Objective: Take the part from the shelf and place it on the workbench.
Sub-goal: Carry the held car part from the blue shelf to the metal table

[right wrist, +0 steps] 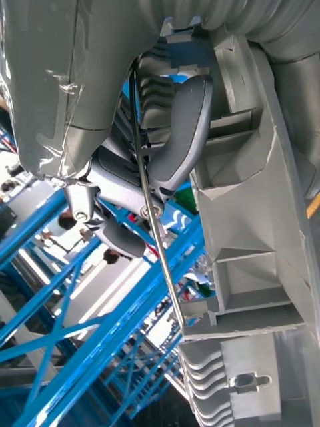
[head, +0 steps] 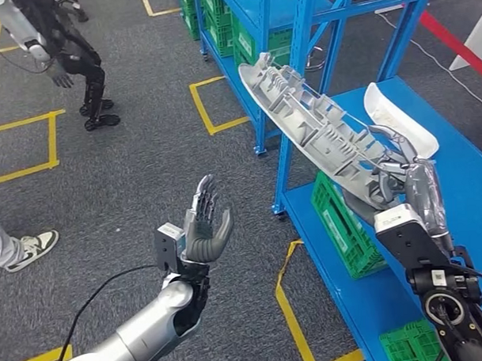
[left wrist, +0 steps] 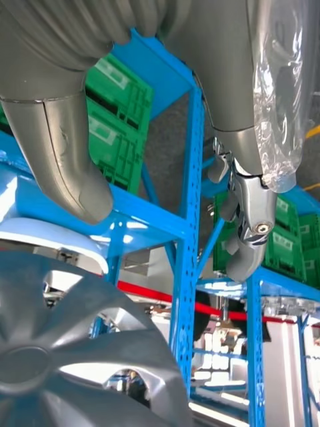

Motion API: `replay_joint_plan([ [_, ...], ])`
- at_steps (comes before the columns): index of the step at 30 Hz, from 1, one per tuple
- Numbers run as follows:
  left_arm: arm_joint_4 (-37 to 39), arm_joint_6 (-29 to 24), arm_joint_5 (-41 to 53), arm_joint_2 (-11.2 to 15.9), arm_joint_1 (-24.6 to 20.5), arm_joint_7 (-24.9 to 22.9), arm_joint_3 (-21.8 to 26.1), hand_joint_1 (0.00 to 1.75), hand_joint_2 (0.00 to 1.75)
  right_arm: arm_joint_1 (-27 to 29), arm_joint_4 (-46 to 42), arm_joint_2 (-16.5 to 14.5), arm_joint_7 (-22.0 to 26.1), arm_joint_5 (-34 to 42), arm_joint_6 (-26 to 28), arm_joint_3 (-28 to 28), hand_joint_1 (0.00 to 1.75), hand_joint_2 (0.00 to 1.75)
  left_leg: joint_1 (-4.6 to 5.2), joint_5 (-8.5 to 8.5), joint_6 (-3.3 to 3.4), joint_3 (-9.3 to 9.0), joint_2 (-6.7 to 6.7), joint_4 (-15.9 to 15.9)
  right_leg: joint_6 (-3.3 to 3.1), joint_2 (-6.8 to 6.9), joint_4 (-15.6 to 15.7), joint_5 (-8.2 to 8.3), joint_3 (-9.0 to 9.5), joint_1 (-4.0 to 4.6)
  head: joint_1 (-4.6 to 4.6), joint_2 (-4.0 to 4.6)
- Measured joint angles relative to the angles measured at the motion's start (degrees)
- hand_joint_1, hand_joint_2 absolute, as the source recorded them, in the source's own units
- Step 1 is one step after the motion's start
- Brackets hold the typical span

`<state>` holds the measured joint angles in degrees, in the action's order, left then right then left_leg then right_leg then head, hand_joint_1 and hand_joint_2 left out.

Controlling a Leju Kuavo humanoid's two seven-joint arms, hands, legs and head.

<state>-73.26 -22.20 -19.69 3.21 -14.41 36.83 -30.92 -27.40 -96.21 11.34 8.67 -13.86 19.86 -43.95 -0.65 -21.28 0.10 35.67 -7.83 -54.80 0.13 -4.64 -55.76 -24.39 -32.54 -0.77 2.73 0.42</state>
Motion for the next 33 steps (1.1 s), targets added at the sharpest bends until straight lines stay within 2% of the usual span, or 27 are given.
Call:
replay_joint_plan([
  [1,-0.01,0.01,-0.03,0.00,0.04,0.01,-0.01,0.00,1.75,-0.03,-0.01,-0.02,0.04,0.03,-0.01,-0.01,1.75,1.75,-0.11,0.18,-0.42,0.14,-0.70,0.14,-0.01,0.65,0.49,-0.02,0.33,0.02,-0.06,0.00],
  [2,-0.01,0.01,-0.07,0.03,0.07,0.02,-0.01,0.00,1.75,-0.03,-0.02,-0.03,0.06,0.05,-0.03,-0.01,1.75,1.75,-0.03,0.12,-0.75,0.23,-0.54,0.11,-0.04,1.39,0.93,0.12,0.63,-0.06,-0.04,0.00],
  [3,-0.02,0.02,-0.09,0.07,0.01,0.03,-0.01,0.00,1.75,-0.03,-0.04,-0.05,0.07,0.07,-0.03,0.01,1.75,1.75,0.15,-0.47,-1.10,0.63,0.62,-0.67,-0.17,2.16,1.49,0.32,1.00,-0.21,0.16,0.00],
  [4,-0.02,0.02,-0.12,0.12,-0.10,0.03,-0.01,0.00,1.75,-0.03,-0.06,-0.06,0.07,0.07,-0.04,0.03,1.75,1.75,0.30,-1.67,-1.41,1.58,2.35,-2.64,-0.35,2.99,2.01,0.51,1.32,-0.33,0.42,0.00],
  [5,-0.01,0.02,-0.15,0.15,-0.17,0.04,-0.01,0.00,1.75,-0.02,-0.06,-0.06,0.07,0.07,-0.04,0.05,1.75,1.75,0.28,-3.39,-1.65,3.15,4.51,-5.89,-0.49,3.78,2.28,0.62,1.49,-0.33,0.66,0.00],
  [6,-0.01,0.04,-0.21,0.16,-0.23,0.04,-0.01,0.00,1.75,0.01,-0.07,-0.06,0.07,0.11,-0.04,0.06,1.75,1.75,0.17,-5.19,-1.93,5.18,6.05,-9.87,-0.65,4.52,2.37,0.61,1.53,-0.29,0.87,0.00],
  [7,0.00,0.10,-0.26,0.16,-0.20,0.04,-0.01,0.00,1.75,0.04,-0.07,-0.06,0.08,0.19,-0.07,0.03,1.75,1.75,-0.03,-6.47,-2.15,7.07,6.79,-13.51,-0.70,5.32,2.35,0.55,1.53,-0.25,0.94,0.00],
  [8,0.00,0.19,-0.31,0.16,-0.13,0.04,-0.01,0.00,1.75,0.12,-0.07,-0.06,0.08,0.28,-0.10,0.01,1.75,1.75,-0.21,-6.84,-2.34,8.26,7.19,-15.66,-0.66,6.10,2.32,0.45,1.55,-0.26,1.01,0.00],
  [9,0.00,0.30,-0.36,0.16,-0.08,0.04,-0.01,0.00,1.75,0.20,-0.07,-0.06,0.08,0.41,-0.13,-0.01,1.75,1.75,-0.34,-6.13,-2.50,8.30,7.47,-15.53,-0.56,6.88,2.27,0.34,1.58,-0.31,1.09,0.00],
  [10,0.00,0.42,-0.39,0.18,-0.07,0.04,-0.01,0.00,1.75,0.28,-0.07,-0.06,0.07,0.51,-0.16,-0.03,1.75,1.75,-0.43,-4.50,-2.62,7.08,7.85,-13.01,-0.38,7.63,2.17,0.18,1.65,-0.39,1.20,0.00],
  [11,0.00,0.51,-0.42,0.18,-0.09,0.04,-0.01,0.00,1.75,0.33,-0.07,-0.06,0.06,0.58,-0.16,-0.02,1.75,1.75,-0.46,-2.46,-2.67,4.91,8.74,-8.85,-0.13,8.33,2.04,-0.04,1.77,-0.44,1.31,0.00],
  [13,0.00,0.64,-0.45,0.13,-0.25,0.04,-0.01,0.00,1.75,0.33,-0.07,-0.06,0.04,0.66,-0.16,0.01,1.75,1.75,-0.12,0.06,-2.24,1.11,10.75,-1.64,0.53,9.50,1.70,-0.59,1.93,-0.19,1.54,0.00],
  [14,0.00,0.70,-0.46,0.09,-0.31,0.04,-0.01,0.00,1.75,0.30,-0.09,-0.06,0.05,0.68,-0.16,0.03,1.75,1.75,0.06,0.36,-1.79,0.29,11.22,-0.06,0.88,9.99,1.59,-0.84,2.05,0.01,1.48,0.00],
  [16,0.01,0.88,-0.49,0.04,-0.35,0.05,-0.01,0.00,1.75,0.28,-0.15,-0.06,0.08,0.73,-0.16,0.03,1.75,1.75,0.26,0.17,-0.73,0.25,10.17,0.23,1.54,11.08,1.60,-1.20,2.46,0.16,1.17,0.00],
  [17,0.01,0.96,-0.50,0.03,-0.32,0.05,-0.01,0.00,1.75,0.28,-0.19,-0.06,0.09,0.75,-0.16,0.04,1.75,1.75,0.18,0.12,-0.33,0.15,9.55,0.26,1.91,11.05,1.52,-1.53,2.53,0.01,1.05,0.00],
  [19,0.01,1.02,-0.50,-0.03,-0.44,0.06,-0.01,0.00,1.75,0.28,-0.26,-0.06,0.07,0.76,-0.15,0.08,1.75,1.75,-0.08,0.13,0.35,-0.15,8.33,0.46,2.39,8.81,-1.08,-3.53,1.60,-0.34,0.74,0.00],
  [21,0.03,1.03,-0.48,-0.19,-0.57,0.06,-0.01,0.00,1.75,0.30,-0.32,-0.06,0.08,0.76,-0.14,0.11,1.75,1.75,-0.08,0.07,0.80,-0.29,7.10,0.49,2.50,5.80,-8.57,-7.15,-1.90,-0.40,0.27,0.00],
  [22,0.06,1.04,-0.48,-0.27,-0.58,0.06,-0.02,0.00,1.75,0.35,-0.32,-0.06,0.09,0.76,-0.14,0.10,1.75,1.75,0.04,0.04,0.98,-0.31,6.40,0.47,2.48,5.23,-12.60,-8.52,-3.97,-0.34,0.13,0.00],
  [23,0.13,1.04,-0.48,-0.32,-0.56,0.06,-0.02,0.00,1.75,0.44,-0.32,-0.06,0.10,0.76,-0.14,0.10,1.75,1.75,0.16,0.00,1.06,-0.35,5.62,0.42,2.43,4.96,-15.34,-8.98,-5.55,-0.28,0.08,0.00],
  [24,0.19,1.04,-0.48,-0.34,-0.54,0.06,-0.03,0.00,1.75,0.54,-0.31,-0.06,0.09,0.74,-0.14,0.09,1.75,1.75,0.27,-0.05,1.11,-0.39,4.79,0.35,2.30,4.80,-15.85,-8.21,-6.16,-0.25,0.08,0.00],
  [25,0.25,1.04,-0.47,-0.36,-0.54,0.06,-0.03,0.00,1.75,0.63,-0.31,-0.06,0.06,0.69,-0.14,0.09,1.75,1.75,0.33,-0.10,1.14,-0.45,3.92,0.25,2.08,4.58,-14.03,-6.35,-5.72,-0.24,0.07,0.00],
  [26,0.28,1.04,-0.45,-0.39,-0.54,0.06,-0.03,0.00,1.75,0.69,-0.32,-0.06,0.02,0.61,-0.14,0.10,1.75,1.75,0.35,-0.16,1.12,-0.52,3.03,0.15,1.76,3.95,-10.43,-3.79,-4.45,-0.22,0.05,0.00],
  [28,0.29,1.05,-0.40,-0.50,-0.54,0.05,-0.03,0.00,1.75,0.73,-0.34,-0.05,-0.09,0.40,-0.14,0.16,1.75,1.75,0.32,-0.21,0.92,-0.48,1.44,0.01,1.03,1.46,-3.40,-0.27,-1.55,-0.32,0.05,0.00],
  [29,0.29,1.07,-0.37,-0.57,-0.52,0.04,-0.03,0.00,1.75,0.76,-0.37,-0.04,-0.14,0.30,-0.14,0.19,1.75,1.75,0.22,-0.15,0.70,-0.31,0.76,-0.03,0.79,0.54,-1.36,0.33,-0.55,-0.31,0.00,0.00],
  [30,0.30,1.09,-0.33,-0.62,-0.47,0.04,-0.04,0.00,1.75,0.77,-0.40,-0.04,-0.18,0.22,-0.14,0.21,1.75,1.75,0.06,-0.02,0.43,-0.07,0.15,-0.03,0.64,0.22,-0.65,0.17,-0.05,-0.26,-0.04,0.00],
  [32,0.31,1.11,-0.26,-0.60,-0.35,0.03,-0.05,0.00,1.75,0.73,-0.51,-0.07,-0.24,0.14,-0.16,0.21,1.75,1.75,-0.13,0.20,-0.29,0.32,-0.84,0.06,0.49,1.67,0.44,0.04,0.74,-0.32,-0.17,0.00],
  [33,0.31,1.11,-0.21,-0.54,-0.34,0.03,-0.05,0.00,1.75,0.73,-0.56,-0.09,-0.27,0.10,-0.19,0.23,1.75,1.75,0.07,-0.06,-0.66,0.56,-0.08,-0.26,0.36,2.47,1.17,0.09,1.20,-0.48,-0.07,0.00],
])
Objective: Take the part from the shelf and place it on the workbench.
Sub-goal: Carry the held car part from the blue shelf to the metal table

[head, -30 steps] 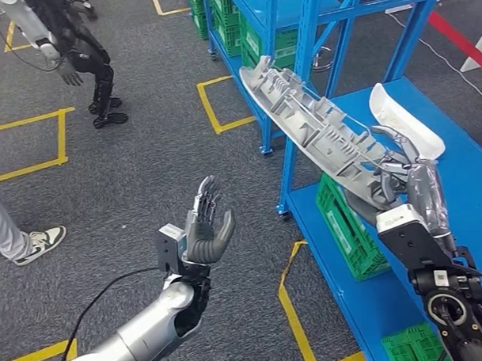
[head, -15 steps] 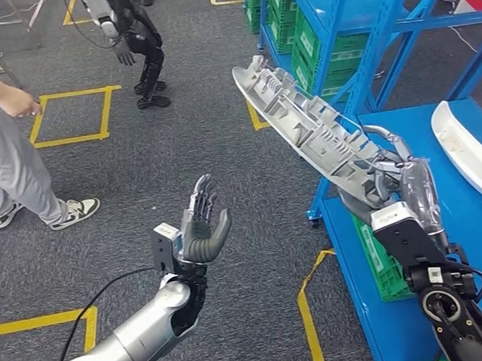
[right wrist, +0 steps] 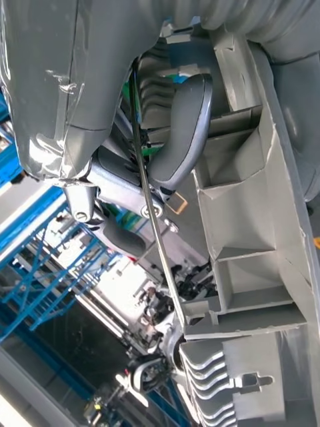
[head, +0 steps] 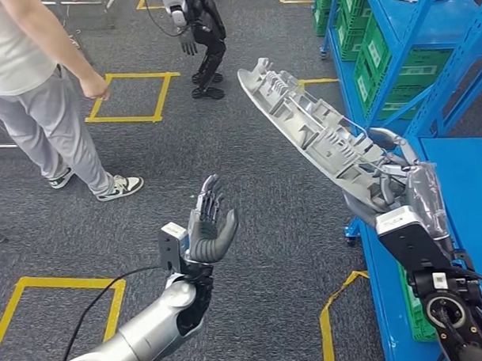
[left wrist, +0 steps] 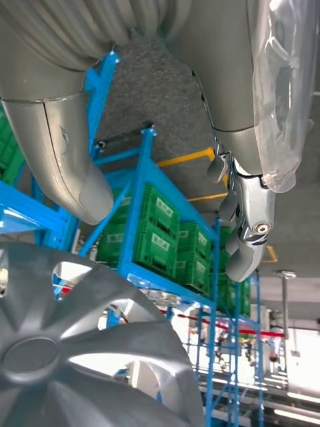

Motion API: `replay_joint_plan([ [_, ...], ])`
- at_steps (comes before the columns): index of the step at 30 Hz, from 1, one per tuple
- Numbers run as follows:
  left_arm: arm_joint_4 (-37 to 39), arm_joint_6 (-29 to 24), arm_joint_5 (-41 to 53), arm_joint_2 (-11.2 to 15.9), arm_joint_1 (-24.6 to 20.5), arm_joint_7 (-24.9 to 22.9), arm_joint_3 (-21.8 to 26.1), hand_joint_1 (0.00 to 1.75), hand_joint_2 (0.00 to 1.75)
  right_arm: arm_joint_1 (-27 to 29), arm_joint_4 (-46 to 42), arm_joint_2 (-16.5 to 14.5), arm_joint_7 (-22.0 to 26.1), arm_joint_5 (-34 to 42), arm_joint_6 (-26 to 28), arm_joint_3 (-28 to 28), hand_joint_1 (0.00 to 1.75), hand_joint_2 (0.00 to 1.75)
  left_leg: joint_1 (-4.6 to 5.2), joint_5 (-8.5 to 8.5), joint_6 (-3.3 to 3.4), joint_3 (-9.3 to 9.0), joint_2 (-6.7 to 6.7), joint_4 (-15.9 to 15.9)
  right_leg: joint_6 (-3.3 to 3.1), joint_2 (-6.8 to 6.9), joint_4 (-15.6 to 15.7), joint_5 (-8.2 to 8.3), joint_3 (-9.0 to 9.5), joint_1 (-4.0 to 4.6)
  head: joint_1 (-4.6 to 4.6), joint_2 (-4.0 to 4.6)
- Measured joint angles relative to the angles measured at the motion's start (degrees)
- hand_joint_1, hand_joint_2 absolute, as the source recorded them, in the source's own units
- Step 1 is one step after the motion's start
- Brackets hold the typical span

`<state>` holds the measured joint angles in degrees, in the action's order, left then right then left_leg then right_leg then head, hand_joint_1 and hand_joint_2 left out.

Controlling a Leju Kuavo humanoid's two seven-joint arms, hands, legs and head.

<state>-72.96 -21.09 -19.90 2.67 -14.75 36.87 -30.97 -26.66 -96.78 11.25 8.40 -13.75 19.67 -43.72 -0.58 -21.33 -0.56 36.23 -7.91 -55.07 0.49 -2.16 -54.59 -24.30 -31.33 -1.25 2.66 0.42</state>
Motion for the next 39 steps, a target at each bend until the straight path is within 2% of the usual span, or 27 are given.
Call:
replay_joint_plan([
  [1,0.00,-0.01,0.05,0.09,-0.08,-0.01,0.00,0.00,1.75,-0.01,-0.05,-0.02,-0.04,-0.03,-0.02,0.04,1.75,1.75,0.22,-0.83,-0.34,0.64,1.48,-1.25,-0.15,0.85,0.75,0.08,0.47,-0.18,0.25,0.00],
  [3,0.01,0.00,0.14,0.17,-0.23,-0.02,0.00,0.00,1.75,0.03,-0.09,-0.04,-0.13,-0.11,-0.04,0.16,1.75,1.75,0.40,-3.98,-0.87,3.67,5.43,-7.41,-0.40,2.27,1.47,0.21,0.92,-0.24,0.75,0.00],
  [5,0.02,0.04,0.19,0.18,-0.16,-0.03,0.00,0.00,1.75,0.17,-0.09,-0.04,-0.16,-0.16,-0.08,0.21,1.75,1.75,-0.01,-6.42,-1.31,7.31,7.05,-14.47,-0.52,3.81,1.40,0.10,0.92,-0.21,0.97,0.00],
  [6,0.03,0.06,0.22,0.19,-0.09,-0.04,0.00,0.00,1.75,0.29,-0.09,-0.04,-0.16,-0.17,-0.11,0.21,1.75,1.75,-0.23,-6.26,-1.52,8.01,7.34,-15.65,-0.49,4.59,1.34,-0.01,0.95,-0.26,1.03,0.00],
  [7,0.04,0.08,0.25,0.21,-0.06,-0.04,0.00,0.00,1.75,0.41,-0.09,-0.04,-0.17,-0.17,-0.14,0.21,1.75,1.75,-0.43,-5.13,-1.71,7.55,7.64,-14.56,-0.38,5.33,1.24,-0.15,1.00,-0.34,1.11,0.00],
  [9,0.04,0.09,0.28,0.25,-0.12,-0.04,0.00,0.00,1.75,0.55,-0.09,-0.04,-0.23,-0.17,-0.17,0.22,1.75,1.75,-0.66,-1.53,-1.93,3.84,9.43,-7.20,0.17,6.72,0.89,-0.62,1.15,-0.45,1.36,0.00],
  [11,0.03,0.14,0.34,0.18,-0.29,-0.04,0.00,0.00,1.75,0.57,-0.14,-0.04,-0.27,-0.23,-0.21,0.32,1.75,1.75,-0.41,0.35,-1.42,0.72,11.07,-1.13,0.97,7.88,0.31,-1.29,1.18,-0.14,1.53,0.00],
  [12,0.03,0.17,0.40,0.15,-0.36,-0.04,0.00,0.00,1.75,0.59,-0.19,-0.04,-0.28,-0.29,-0.30,0.37,1.75,1.75,-0.21,0.35,-0.97,0.22,11.26,-0.09,1.34,8.40,0.15,-1.56,1.27,0.04,1.44,0.00],
  [14,0.02,0.20,0.62,0.14,-0.37,-0.04,0.00,0.00,1.75,0.63,-0.31,-0.05,-0.27,-0.43,-0.62,0.40,1.75,1.75,-0.04,0.16,0.10,0.23,9.85,-0.11,1.94,9.41,0.19,-1.93,1.70,-0.01,1.07,0.00],
  [15,0.02,0.17,0.74,0.14,-0.36,-0.04,0.00,0.00,1.75,0.64,-0.35,-0.07,-0.27,-0.47,-0.81,0.42,1.75,1.75,-0.10,0.12,0.49,0.16,9.16,-0.08,2.22,8.83,-0.15,-2.47,1.71,-0.22,0.93,0.00],
  [17,0.02,0.11,0.90,0.08,-0.45,-0.04,0.00,0.00,1.75,0.68,-0.40,-0.08,-0.26,-0.57,-1.04,0.51,1.75,1.75,-0.31,0.14,1.21,-0.09,7.87,0.04,2.49,5.93,-4.06,-5.11,0.10,-0.48,0.60,0.00],
  [18,0.02,0.11,0.96,0.01,-0.47,-0.04,0.00,0.00,1.75,0.73,-0.40,-0.08,-0.27,-0.61,-1.09,0.57,1.75,1.75,-0.31,0.12,1.42,-0.14,7.24,0.04,2.47,4.14,-7.84,-7.02,-1.68,-0.46,0.38,0.00],
  [20,0.02,0.18,1.05,-0.13,-0.41,-0.07,0.00,0.00,1.75,0.94,-0.39,-0.08,-0.27,-0.66,-1.09,0.67,1.75,1.75,-0.09,0.07,1.67,-0.20,5.79,0.02,2.29,2.73,-15.73,-9.74,-5.66,-0.20,0.15,0.00],
  [21,0.02,0.21,1.09,-0.14,-0.34,-0.08,0.00,0.00,1.75,1.07,-0.38,-0.08,-0.28,-0.66,-1.09,0.70,1.75,1.75,0.04,0.05,1.72,-0.27,4.94,0.01,2.12,2.50,-17.53,-9.66,-6.81,-0.06,0.13,0.00],
  [22,0.02,0.26,1.13,-0.14,-0.30,-0.09,0.00,0.00,1.75,1.17,-0.38,-0.08,-0.31,-0.66,-1.09,0.73,1.75,1.75,0.14,0.03,1.75,-0.37,4.04,0.00,1.85,2.33,-17.04,-8.41,-6.96,0.06,0.13,0.00],
  [23,0.02,0.34,1.18,-0.15,-0.29,-0.10,0.00,0.00,1.75,1.24,-0.38,-0.08,-0.34,-0.67,-1.08,0.76,1.75,1.75,0.21,0.01,1.76,-0.50,3.13,-0.01,1.48,1.94,-14.34,-6.20,-6.10,0.19,0.13,0.00],
  [25,0.02,0.52,1.32,-0.22,-0.33,-0.11,0.00,0.00,1.75,1.32,-0.40,-0.05,-0.44,-0.66,-1.04,0.91,1.75,1.75,0.24,0.03,1.67,-0.58,1.51,-0.02,0.58,-0.92,-6.66,-1.70,-3.20,0.27,0.11,0.00],
  [26,0.02,0.58,1.40,-0.26,-0.36,-0.13,0.00,0.00,1.75,1.39,-0.46,-0.02,-0.49,-0.66,-1.02,1.02,1.75,1.75,0.13,0.11,1.50,-0.41,0.72,-0.06,0.30,-2.34,-3.86,-0.47,-2.03,0.31,0.11,0.00],
  [27,0.02,0.59,1.46,-0.31,-0.38,-0.15,0.00,0.00,1.75,1.47,-0.55,0.01,-0.56,-0.65,-1.01,1.10,1.75,1.75,-0.07,0.24,1.25,-0.12,0.01,-0.08,0.12,-3.29,-2.33,-0.04,-1.36,0.38,0.08,0.00],
  [28,0.02,0.59,1.53,-0.32,-0.39,-0.17,0.00,0.00,1.75,1.56,-0.67,0.03,-0.66,-0.65,-1.01,1.15,1.75,1.75,-0.25,0.45,0.88,0.17,-0.77,-0.02,0.04,-3.26,-1.86,-0.16,-1.01,0.46,0.07,0.00],
  [29,0.02,0.60,1.61,-0.30,-0.38,-0.19,0.00,0.00,1.75,1.60,-0.80,0.03,-0.74,-0.65,-1.00,1.17,1.75,1.75,-0.32,0.69,0.46,0.38,-1.60,0.11,0.02,-2.40,-1.15,-0.22,-0.63,0.46,-0.01,0.00],
  [30,0.01,0.62,1.70,-0.24,-0.37,-0.19,0.00,0.00,1.75,1.63,-0.90,0.03,-0.87,-0.65,-0.96,1.18,1.75,1.75,-0.18,0.68,0.12,0.55,-1.31,0.08,-0.05,-1.47,-0.48,-0.21,-0.21,0.35,-0.03,0.00],
  [32,-0.01,0.80,1.93,-0.06,-0.55,-0.19,0.00,0.00,1.75,1.84,-1.09,0.03,-1.19,-0.68,-0.56,1.23,1.75,1.75,0.25,-0.98,-0.65,1.91,2.12,-2.54,-0.26,0.32,1.00,-0.02,0.70,0.00,0.59,0.00],
  [34,-0.01,1.03,2.25,-0.04,-0.78,-0.19,-0.01,0.00,1.75,2.28,-1.29,0.07,-1.58,-0.79,0.01,1.31,1.75,1.75,0.12,-4.44,-1.27,5.31,6.34,-9.58,-0.47,1.93,1.31,0.08,0.94,0.09,1.23,0.00],
  [36,0.00,1.13,2.49,-0.12,-0.82,-0.19,-0.02,0.00,1.75,2.86,-1.48,0.13,-1.90,-0.90,0.29,1.36,1.75,1.75,-0.21,-6.21,-1.56,8.17,7.54,-15.30,-0.53,3.60,1.19,-0.06,0.93,0.20,1.33,0.00],
  [37,0.00,1.13,2.54,-0.13,-0.82,-0.19,-0.02,0.00,1.75,3.16,-1.58,0.15,-2.01,-0.91,0.36,1.37,1.75,1.75,-0.33,-5.62,-1.58,8.10,7.72,-15.22,-0.50,4.40,1.15,-0.15,0.95,0.20,1.38,0.00],
  [39,0.00,1.12,2.58,-0.13,-0.91,-0.19,-0.02,0.00,1.75,3.55,-1.75,0.19,-2.15,-0.93,0.38,1.37,1.75,1.75,-0.34,-2.28,-1.44,4.56,8.69,-8.79,-0.23,5.83,0.99,-0.42,1.07,0.19,1.60,0.00],
])
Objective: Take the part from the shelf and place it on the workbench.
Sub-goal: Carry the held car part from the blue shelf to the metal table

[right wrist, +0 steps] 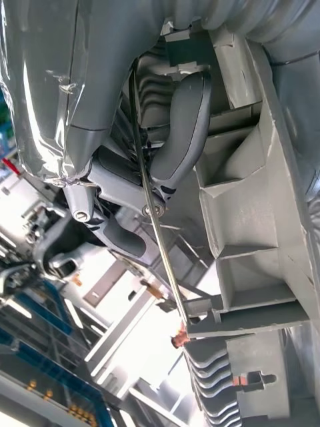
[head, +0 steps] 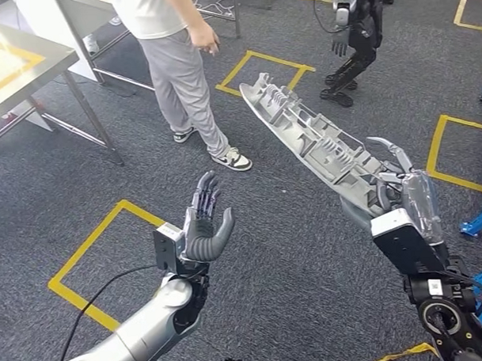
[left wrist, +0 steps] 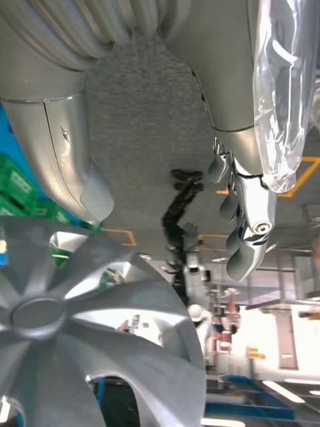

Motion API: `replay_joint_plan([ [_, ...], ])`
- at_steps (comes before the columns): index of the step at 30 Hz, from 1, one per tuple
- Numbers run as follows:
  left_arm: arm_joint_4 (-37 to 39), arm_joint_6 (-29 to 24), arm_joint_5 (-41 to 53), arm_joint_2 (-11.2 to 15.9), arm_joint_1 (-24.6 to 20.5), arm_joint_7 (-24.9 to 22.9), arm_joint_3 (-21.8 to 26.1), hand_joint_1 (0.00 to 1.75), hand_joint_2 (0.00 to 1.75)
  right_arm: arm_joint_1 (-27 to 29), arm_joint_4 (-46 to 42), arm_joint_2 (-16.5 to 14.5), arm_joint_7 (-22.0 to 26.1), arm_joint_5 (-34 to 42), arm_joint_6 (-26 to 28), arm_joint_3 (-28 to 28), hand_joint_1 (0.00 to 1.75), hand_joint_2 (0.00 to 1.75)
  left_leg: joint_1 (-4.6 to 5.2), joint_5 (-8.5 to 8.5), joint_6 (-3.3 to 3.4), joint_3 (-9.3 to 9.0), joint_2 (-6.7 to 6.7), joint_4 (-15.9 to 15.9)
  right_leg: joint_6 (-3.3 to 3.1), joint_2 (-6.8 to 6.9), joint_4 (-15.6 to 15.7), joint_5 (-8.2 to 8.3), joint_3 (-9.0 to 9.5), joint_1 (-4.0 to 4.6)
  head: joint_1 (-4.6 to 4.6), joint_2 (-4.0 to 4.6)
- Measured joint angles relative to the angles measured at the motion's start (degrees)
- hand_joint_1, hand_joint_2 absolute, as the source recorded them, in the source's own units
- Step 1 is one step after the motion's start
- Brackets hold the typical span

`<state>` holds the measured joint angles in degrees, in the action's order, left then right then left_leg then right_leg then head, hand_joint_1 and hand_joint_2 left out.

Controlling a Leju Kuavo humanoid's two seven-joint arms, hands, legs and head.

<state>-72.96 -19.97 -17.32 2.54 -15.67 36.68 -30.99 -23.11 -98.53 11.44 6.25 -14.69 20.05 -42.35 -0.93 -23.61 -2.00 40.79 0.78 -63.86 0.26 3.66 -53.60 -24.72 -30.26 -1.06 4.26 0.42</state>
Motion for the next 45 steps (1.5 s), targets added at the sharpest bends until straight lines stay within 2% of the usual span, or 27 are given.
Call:
replay_joint_plan([
  [2,-0.01,-0.02,0.12,-0.07,-0.27,0.00,0.00,0.00,1.75,0.11,-0.20,0.06,-0.05,-0.02,0.02,0.06,1.75,1.75,0.52,2.23,0.65,-3.92,2.08,7.18,0.54,1.14,-0.24,-0.41,0.08,0.37,0.20,0.00],
  [3,-0.01,-0.04,0.20,-0.11,-0.39,-0.01,0.00,0.00,1.75,0.11,-0.33,0.11,-0.06,-0.03,0.03,0.14,1.75,1.75,0.77,2.47,1.11,-4.80,2.69,8.85,0.84,1.62,-0.34,-0.62,0.13,0.60,0.11,0.00],
  [6,-0.01,-0.40,0.45,-0.14,-0.43,-0.12,0.00,0.00,1.75,0.23,-0.61,0.24,-0.05,-0.04,0.07,0.38,1.75,1.75,0.92,2.32,2.36,-4.92,1.05,9.31,1.74,2.57,-0.50,-1.30,0.45,0.55,-0.37,0.00],
  [8,-0.02,-0.62,0.55,-0.09,-0.42,-0.19,0.01,0.00,1.75,0.42,-0.71,0.34,-0.02,0.00,0.11,0.56,1.75,1.75,0.70,2.43,3.03,-5.15,-0.22,9.54,2.23,0.39,-3.21,-3.42,-0.54,0.18,-0.67,0.00],
  [10,-0.02,-0.65,0.60,-0.14,-0.36,-0.22,0.01,0.00,1.75,0.75,-0.83,0.56,0.04,0.09,0.16,0.75,1.75,1.75,0.61,2.46,3.49,-5.23,-1.46,9.60,2.38,-2.44,-10.52,-7.18,-3.77,0.06,-1.09,0.00],
  [11,-0.02,-0.65,0.62,-0.18,-0.25,-0.24,0.00,0.00,1.75,0.98,-0.85,0.67,0.06,0.14,0.18,0.83,1.75,1.75,0.66,2.47,3.64,-5.24,-2.17,9.58,2.40,-3.03,-14.66,-8.72,-5.73,0.08,-1.22,0.00],
  [12,-0.02,-0.66,0.64,-0.21,-0.12,-0.26,0.00,0.00,1.75,1.21,-0.85,0.74,0.08,0.16,0.19,0.87,1.75,1.75,0.71,2.46,3.68,-5.26,-2.97,9.56,2.39,-3.32,-17.53,-9.34,-7.19,0.11,-1.27,0.00],
  [13,-0.02,-0.66,0.64,-0.21,-0.01,-0.28,0.00,0.00,1.75,1.43,-0.85,0.78,0.07,0.17,0.19,0.92,1.75,1.75,0.75,2.45,3.69,-5.31,-3.84,9.51,2.30,-3.48,-18.26,-8.78,-7.75,0.11,-1.28,0.00],
  [15,-0.02,-0.66,0.64,-0.26,0.09,-0.33,0.00,0.00,1.75,1.71,-0.86,0.80,0.01,0.19,0.20,1.10,1.75,1.75,0.77,2.43,3.66,-5.45,-5.65,9.38,1.91,-4.19,-13.06,-4.73,-5.85,0.09,-1.32,0.00],
  [17,-0.02,-0.65,0.64,-0.36,0.08,-0.35,0.00,0.00,1.75,1.87,-0.90,0.85,-0.01,0.16,0.26,1.40,1.75,1.75,0.76,2.44,3.42,-5.42,-7.28,9.18,1.33,-6.89,-5.68,-1.16,-2.76,-0.07,-1.32,0.00],
  [19,-0.02,-0.63,0.64,-0.43,0.12,-0.35,0.00,0.00,1.75,1.99,-0.98,0.92,0.01,0.11,0.40,1.61,1.75,1.75,0.61,2.69,2.86,-4.89,-8.62,9.04,1.00,-8.40,-2.37,-0.60,-1.06,-0.06,-1.45,0.00],
  [21,-0.03,-0.62,0.64,-0.37,0.27,-0.35,0.00,0.00,1.75,2.06,-1.08,0.95,-0.01,0.04,0.47,1.68,1.75,1.75,0.50,3.04,2.11,-4.27,-9.70,9.07,0.83,-7.03,-1.50,-0.79,-0.43,-0.20,-1.62,0.00],
  [23,-0.06,-0.62,0.65,-0.22,0.33,-0.36,-0.01,0.00,1.75,2.25,-1.16,0.97,-0.10,-0.03,0.44,1.80,1.75,1.75,0.89,1.94,1.33,-3.22,-7.32,7.28,0.41,-5.49,-0.71,-0.51,-0.02,-0.53,-1.17,0.00],
  [25,-0.09,-0.71,0.70,-0.16,0.33,-0.42,-0.02,0.00,1.75,2.46,-1.20,1.01,-0.30,-0.08,0.37,1.95,1.75,1.75,0.95,-1.33,0.64,-0.11,-3.09,0.87,-0.02,-3.97,-0.30,-0.32,0.20,-0.36,-0.55,0.00],
  [27,-0.09,-0.99,0.85,-0.15,0.50,-0.71,-0.03,0.00,1.75,2.59,-1.20,1.02,-0.56,-0.07,0.23,1.99,1.75,1.75,0.48,-3.95,0.19,3.53,-1.44,-6.32,-0.23,-2.38,-0.32,-0.39,0.15,-0.11,-0.32,0.00],
  [28,-0.09,-1.17,0.90,-0.14,0.60,-0.92,-0.04,0.00,1.75,2.72,-1.20,1.02,-0.67,-0.04,0.15,1.99,1.75,1.75,0.32,-3.89,0.08,4.14,-1.21,-7.47,-0.23,-1.57,-0.33,-0.44,0.16,-0.08,-0.26,0.00],
  [30,-0.09,-1.50,0.73,-0.09,0.63,-1.44,-0.04,0.00,1.75,3.02,-1.18,1.02,-0.74,0.10,-0.01,1.99,1.75,1.75,0.21,-1.14,0.09,1.74,-0.49,-2.99,-0.09,0.01,-0.36,-0.62,0.26,-0.07,-0.07,0.00],
  [32,-0.09,-1.66,0.33,-0.07,0.40,-1.87,-0.04,0.00,1.75,3.22,-1.11,1.02,-0.55,0.49,-0.14,2.03,1.75,1.75,0.63,1.64,0.56,-2.80,2.31,5.29,0.37,1.32,-0.49,-0.99,0.40,0.23,0.25,0.00],
  [34,-0.09,-1.67,0.02,-0.09,0.13,-2.16,-0.04,0.00,1.75,3.32,-0.93,1.01,-0.21,0.88,-0.21,2.07,1.75,1.75,1.13,2.27,1.39,-4.73,3.68,9.04,0.92,2.49,-0.60,-1.38,0.58,0.67,0.15,0.00],
  [36,-0.10,-1.80,-0.09,-0.05,0.04,-2.27,-0.04,0.00,1.75,3.38,-0.79,0.97,0.08,1.15,-0.23,2.07,1.75,1.75,1.23,2.28,2.22,-4.69,2.06,9.20,1.43,3.75,-0.56,-1.74,0.90,0.75,-0.25,0.00],
  [37,-0.11,-1.96,-0.10,-0.03,0.04,-2.28,-0.04,0.00,1.75,3.39,-0.73,0.95,0.18,1.24,-0.23,2.06,1.75,1.75,1.14,2.33,2.54,-4.79,1.32,9.36,1.71,3.43,-0.85,-2.22,0.88,0.61,-0.37,0.00],
  [39,-0.13,-2.23,-0.09,-0.06,-0.06,-2.37,-0.04,0.00,1.75,3.43,-0.56,0.93,0.33,1.32,-0.20,2.08,1.75,1.75,0.84,2.49,3.21,-5.07,-0.08,9.70,2.06,0.62,-4.65,-4.84,-0.67,0.25,-0.74,0.00],
  [40,-0.13,-2.30,-0.08,-0.13,-0.09,-2.40,-0.04,0.00,1.75,3.46,-0.44,0.93,0.37,1.34,-0.19,2.10,1.75,1.75,0.78,2.51,3.41,-5.11,-0.78,9.74,2.13,-1.31,-8.46,-6.77,-2.40,0.13,-1.01,0.00],
  [42,-0.11,-2.32,-0.12,-0.27,-0.07,-2.52,-0.04,0.00,1.75,3.67,-0.22,0.93,0.43,1.44,-0.16,2.09,1.75,1.75,0.79,2.51,3.65,-5.13,-2.36,9.67,2.23,-3.14,-16.56,-9.73,-6.28,0.08,-1.34,0.00],
  [43,-0.11,-2.38,-0.20,-0.30,-0.03,-2.69,-0.04,0.00,1.75,3.82,-0.12,0.93,0.44,1.50,-0.15,2.08,1.75,1.75,0.79,2.50,3.66,-5.16,-3.21,9.62,2.29,-3.39,-18.42,-9.75,-7.37,0.05,-1.37,0.00],
  [44,-0.11,-2.49,-0.30,-0.32,-0.01,-2.90,-0.04,0.00,1.75,3.96,-0.04,0.93,0.44,1.58,-0.14,2.07,1.75,1.75,0.76,2.49,3.65,-5.19,-4.12,9.54,2.30,-3.51,-17.98,-8.61,-7.44,-0.02,-1.39,0.00],
  [45,-0.11,-2.66,-0.43,-0.34,0.00,-3.13,-0.04,0.00,1.75,4.07,0.02,0.93,0.42,1.62,-0.10,2.06,1.75,1.75,0.69,2.44,3.58,-5.23,-5.06,9.39,2.29,-3.80,-15.17,-6.44,-6.44,-0.13,-1.40,0.00],
])
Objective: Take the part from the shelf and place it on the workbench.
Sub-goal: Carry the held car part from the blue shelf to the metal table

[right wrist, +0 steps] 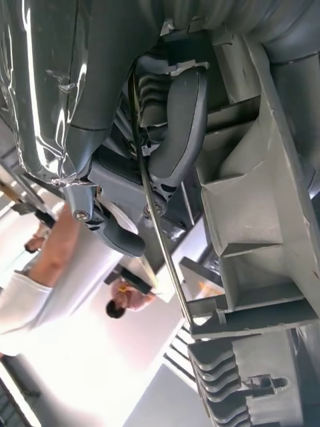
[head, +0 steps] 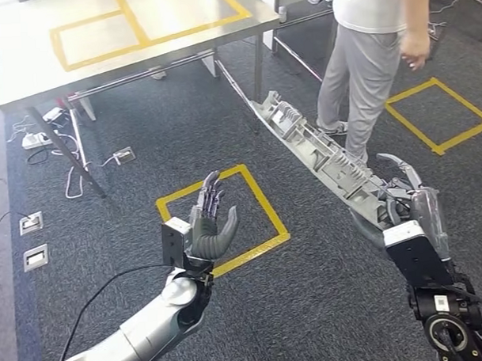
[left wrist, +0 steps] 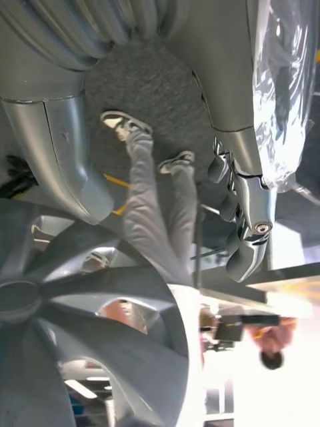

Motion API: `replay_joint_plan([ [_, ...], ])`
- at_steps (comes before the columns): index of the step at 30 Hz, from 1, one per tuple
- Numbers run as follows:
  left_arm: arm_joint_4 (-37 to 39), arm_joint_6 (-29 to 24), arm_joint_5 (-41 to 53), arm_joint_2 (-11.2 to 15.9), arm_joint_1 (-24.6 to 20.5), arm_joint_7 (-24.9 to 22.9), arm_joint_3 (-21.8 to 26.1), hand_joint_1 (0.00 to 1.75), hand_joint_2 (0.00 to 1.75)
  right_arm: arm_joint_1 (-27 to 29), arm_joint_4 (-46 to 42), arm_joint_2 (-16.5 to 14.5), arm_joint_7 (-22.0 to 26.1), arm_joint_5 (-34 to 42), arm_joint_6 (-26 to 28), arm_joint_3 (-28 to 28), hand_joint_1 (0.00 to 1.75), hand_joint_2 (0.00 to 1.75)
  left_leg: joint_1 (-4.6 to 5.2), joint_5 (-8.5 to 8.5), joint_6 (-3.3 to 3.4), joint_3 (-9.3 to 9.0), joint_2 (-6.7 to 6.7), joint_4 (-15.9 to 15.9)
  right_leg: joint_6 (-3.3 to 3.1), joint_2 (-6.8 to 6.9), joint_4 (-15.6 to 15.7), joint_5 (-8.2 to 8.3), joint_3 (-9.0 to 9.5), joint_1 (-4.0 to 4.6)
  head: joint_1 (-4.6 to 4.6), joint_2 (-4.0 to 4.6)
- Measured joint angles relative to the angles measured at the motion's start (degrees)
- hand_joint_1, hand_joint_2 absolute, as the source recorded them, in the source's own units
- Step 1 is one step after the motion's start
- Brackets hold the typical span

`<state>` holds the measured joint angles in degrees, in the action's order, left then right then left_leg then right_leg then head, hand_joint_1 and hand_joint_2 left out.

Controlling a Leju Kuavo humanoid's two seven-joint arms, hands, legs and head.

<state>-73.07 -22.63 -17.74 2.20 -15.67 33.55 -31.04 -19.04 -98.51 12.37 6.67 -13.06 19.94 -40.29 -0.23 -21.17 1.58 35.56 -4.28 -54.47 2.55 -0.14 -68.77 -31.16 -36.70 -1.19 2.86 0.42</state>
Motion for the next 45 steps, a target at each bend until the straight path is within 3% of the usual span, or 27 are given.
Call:
replay_joint_plan([
  [2,0.01,-0.60,-0.21,-0.12,-0.01,-0.46,0.00,0.00,1.75,0.12,0.07,0.00,-0.10,0.06,0.10,0.03,1.75,1.75,-0.10,-0.15,-0.38,0.16,-1.77,-0.45,-0.03,-2.51,7.90,4.16,3.05,-0.44,-0.13,0.00],
  [4,0.03,-1.34,-0.39,-0.32,-0.03,-1.00,0.00,0.00,1.75,0.32,0.09,0.00,-0.22,0.07,0.21,0.10,1.75,1.75,-0.25,0.00,-1.07,0.85,-3.23,-0.87,-0.14,-4.82,12.39,5.15,5.11,-0.68,-0.20,0.00],
  [6,0.07,-1.96,-0.58,-0.43,0.05,-1.36,0.00,0.00,1.75,0.59,0.09,-0.02,-0.35,0.15,0.26,0.14,1.75,1.75,-0.44,0.53,-1.90,1.51,-4.60,-0.84,-0.49,-4.30,13.01,4.85,5.67,-0.54,-0.11,0.00],
  [7,0.10,-2.35,-0.66,-0.41,0.13,-1.41,0.00,0.00,1.75,0.71,0.11,-0.04,-0.42,0.21,0.22,0.17,1.75,1.75,-0.45,0.47,-2.24,1.76,-4.51,-1.07,-0.77,-3.58,13.08,5.01,5.73,-0.52,-0.07,0.00],
  [9,0.15,-3.40,-0.75,-0.35,0.01,-1.53,-0.01,0.00,1.75,0.99,0.19,-0.10,-0.46,0.37,0.09,0.36,1.75,1.75,-0.17,-1.27,-2.79,3.25,-1.51,-4.19,-1.44,-2.04,13.51,5.28,6.07,-0.58,0.50,0.00],
  [11,0.19,-4.75,-0.97,-0.40,-0.25,-1.88,-0.02,0.00,1.75,1.23,0.25,-0.14,-0.45,0.55,-0.20,0.55,1.75,1.75,-0.16,-4.82,-3.17,6.79,2.49,-11.59,-1.94,-0.46,13.67,5.31,6.20,-0.33,1.06,0.00],
  [13,0.20,-5.77,-1.27,-0.46,-0.28,-2.31,-0.02,0.00,1.75,1.36,0.32,-0.15,-0.49,0.67,-0.54,0.59,1.75,1.75,-0.32,-6.81,-3.31,9.80,3.71,-17.58,-2.14,1.19,13.67,5.22,6.21,-0.10,1.20,0.00],
  [14,0.19,-6.04,-1.40,-0.45,-0.26,-2.51,-0.02,0.00,1.75,1.40,0.37,-0.15,-0.56,0.71,-0.66,0.59,1.75,1.75,-0.33,-6.34,-3.26,9.82,3.90,-17.65,-2.17,2.00,13.67,5.15,6.24,-0.03,1.30,0.00],
  [16,0.17,-6.28,-1.62,-0.39,-0.28,-2.85,-0.02,0.00,1.75,1.42,0.45,-0.16,-0.79,0.72,-0.82,0.58,1.75,1.75,-0.18,-3.17,-2.78,6.46,4.83,-11.53,-2.09,3.52,13.67,4.97,6.39,0.13,1.54,0.00],
  [17,0.15,-6.22,-1.82,-0.36,-0.38,-2.98,-0.03,0.00,1.75,1.39,0.46,-0.16,-0.91,0.72,-0.84,0.59,1.75,1.75,0.15,-1.75,-2.41,4.07,6.15,-7.23,-1.92,4.21,13.66,4.80,6.47,0.32,1.64,0.00],
  [19,0.11,-5.69,-2.56,-0.36,-0.59,-3.06,-0.05,0.00,1.75,1.31,0.48,-0.17,-1.07,0.72,-0.84,0.63,1.75,1.75,0.82,-0.51,-1.62,1.17,8.03,-1.78,-1.46,5.40,13.64,4.48,6.62,0.71,1.63,0.00],
  [20,0.10,-5.29,-3.04,-0.34,-0.67,-2.96,-0.07,0.00,1.75,1.30,0.48,-0.17,-1.10,0.78,-0.84,0.64,1.75,1.75,1.10,-0.64,-1.34,0.86,8.12,-1.02,-1.22,6.00,13.68,4.33,6.71,0.89,1.50,0.00],
  [22,0.04,-4.05,-4.13,-0.25,-0.65,-2.61,-0.09,0.00,1.75,1.28,0.49,-0.21,-1.09,0.97,-0.84,0.62,1.75,1.75,1.06,-0.54,-0.79,0.71,6.65,-0.61,-0.72,6.80,13.73,3.90,6.96,0.84,1.23,0.00],
  [24,-0.09,-2.92,-4.86,-0.15,-0.73,-2.19,-0.10,0.00,1.75,1.29,0.51,-0.24,-1.05,1.20,-0.83,0.60,1.75,1.75,0.74,-0.37,-0.15,0.22,5.33,-0.07,-0.30,4.65,11.36,2.09,6.15,0.56,0.99,0.00],
  [26,-0.19,-2.51,-5.00,-0.19,-0.84,-1.90,-0.17,0.00,1.75,1.31,0.55,-0.24,-0.99,1.36,-0.82,0.60,1.75,1.75,0.55,-0.33,0.30,-0.04,4.08,0.12,-0.08,1.40,4.24,-1.32,2.89,0.41,0.52,0.00],
  [28,-0.20,-2.41,-5.04,-0.22,-0.78,-1.88,-0.28,0.00,1.75,1.38,0.57,-0.24,-0.96,1.46,-0.82,0.58,1.75,1.75,0.56,-0.36,0.44,-0.05,2.54,0.04,0.12,0.41,-2.89,-3.40,-0.89,0.41,0.21,0.00],
  [29,-0.20,-2.40,-5.05,-0.21,-0.73,-1.88,-0.33,0.00,1.75,1.40,0.60,-0.24,-0.96,1.50,-0.82,0.56,1.75,1.75,0.54,-0.38,0.43,-0.06,1.66,-0.05,0.22,0.30,-3.77,-2.89,-1.63,0.35,0.15,0.00],
  [30,-0.20,-2.39,-5.05,-0.20,-0.71,-1.88,-0.35,0.00,1.75,1.41,0.62,-0.24,-0.96,1.50,-0.82,0.55,1.75,1.75,0.49,-0.41,0.39,-0.08,0.75,-0.16,0.29,0.22,-2.27,-1.24,-1.25,0.23,0.14,0.00],
  [31,-0.20,-2.44,-4.91,-0.19,-0.71,-1.86,-0.37,0.00,1.75,1.39,0.65,-0.24,-0.96,1.50,-0.82,0.54,1.75,1.75,0.40,-0.48,0.28,-0.11,-0.16,-0.34,0.34,-0.22,1.30,1.20,0.12,0.02,0.11,0.00],
  [33,-0.20,-2.62,-4.13,-0.19,-0.75,-1.70,-0.42,0.00,1.75,1.32,0.75,-0.24,-0.93,1.52,-0.79,0.54,1.75,1.75,0.32,-0.64,-0.10,0.07,-1.75,-0.87,0.34,-2.87,8.73,4.59,3.19,-0.56,0.02,0.00],
  [35,-0.20,-2.45,-3.00,-0.16,-0.81,-1.19,-0.51,0.00,1.75,1.22,0.92,-0.24,-0.75,1.63,-0.75,0.54,1.75,1.75,0.15,-0.46,-0.74,0.79,-2.90,-1.24,0.05,-4.76,12.02,4.86,4.80,-0.71,-0.07,0.00],
  [37,-0.20,-1.91,-2.13,-0.05,-0.71,-0.51,-0.60,0.00,1.75,1.11,1.10,-0.30,-0.43,1.92,-0.72,0.48,1.75,1.75,-0.03,-0.14,-1.49,1.41,-3.57,-1.24,-0.54,-4.09,12.68,4.78,5.33,-0.59,-0.02,0.00],
  [38,-0.20,-1.51,-1.87,0.02,-0.67,-0.20,-0.62,0.00,1.75,1.08,1.22,-0.33,-0.24,2.18,-0.68,0.46,1.75,1.75,0.08,-0.35,-1.82,1.55,-2.74,-1.59,-0.80,-3.72,12.88,4.89,5.33,-0.58,0.13,0.00],
  [39,-0.20,-1.02,-1.72,0.07,-0.71,0.08,-0.64,0.00,1.75,1.07,1.35,-0.36,-0.03,2.51,-0.58,0.45,1.75,1.75,0.24,-0.25,-1.70,1.46,-1.69,-1.76,-0.95,-3.49,13.06,4.85,5.36,-0.53,0.41,0.00],
  [41,-0.19,0.03,-1.71,0.12,-0.89,0.42,-0.68,0.00,1.75,1.03,1.64,-0.40,0.50,3.13,-0.34,0.47,1.75,1.75,0.38,-0.42,-0.88,1.28,0.46,-1.70,-1.10,-3.14,13.07,4.72,5.22,-0.10,0.78,0.00],
  [42,-0.18,0.34,-1.67,0.12,-0.90,0.45,-0.70,0.00,1.75,1.02,1.75,-0.42,0.73,3.39,-0.25,0.45,1.75,1.75,0.30,-0.09,-0.45,1.15,0.54,-1.22,-1.12,-3.02,12.96,4.70,5.17,0.10,0.83,0.00],
  [45,-0.17,0.72,-1.48,0.14,-0.83,0.41,-0.72,0.00,1.75,1.12,2.06,-0.44,0.99,3.74,-0.20,0.38,1.75,1.75,0.20,0.19,-0.59,1.20,0.48,-0.81,-1.22,-2.62,12.87,4.88,5.08,0.27,0.69,0.00],
])
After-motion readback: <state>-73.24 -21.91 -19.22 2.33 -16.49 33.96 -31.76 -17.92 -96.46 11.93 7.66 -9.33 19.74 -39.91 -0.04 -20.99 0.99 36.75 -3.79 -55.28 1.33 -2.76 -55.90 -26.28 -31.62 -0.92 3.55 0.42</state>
